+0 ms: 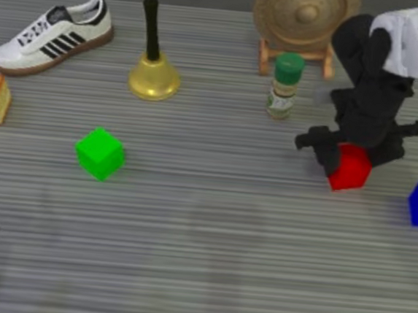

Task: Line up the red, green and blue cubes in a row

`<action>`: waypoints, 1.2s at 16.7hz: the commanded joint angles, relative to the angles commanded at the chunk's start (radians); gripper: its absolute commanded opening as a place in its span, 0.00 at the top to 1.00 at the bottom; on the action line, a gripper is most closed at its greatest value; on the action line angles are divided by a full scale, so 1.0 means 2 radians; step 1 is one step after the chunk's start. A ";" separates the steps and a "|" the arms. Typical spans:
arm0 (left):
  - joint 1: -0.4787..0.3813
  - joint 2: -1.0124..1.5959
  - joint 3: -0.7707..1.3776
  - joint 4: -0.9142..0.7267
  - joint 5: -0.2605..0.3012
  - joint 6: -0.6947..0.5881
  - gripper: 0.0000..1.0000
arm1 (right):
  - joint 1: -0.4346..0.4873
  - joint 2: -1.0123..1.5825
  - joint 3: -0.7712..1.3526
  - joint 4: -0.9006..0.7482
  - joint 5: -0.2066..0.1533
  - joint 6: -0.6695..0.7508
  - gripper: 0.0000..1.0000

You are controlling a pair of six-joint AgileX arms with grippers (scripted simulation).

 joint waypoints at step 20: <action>0.000 0.000 0.000 0.000 0.000 0.000 0.00 | 0.136 0.043 0.215 -0.184 0.005 0.187 1.00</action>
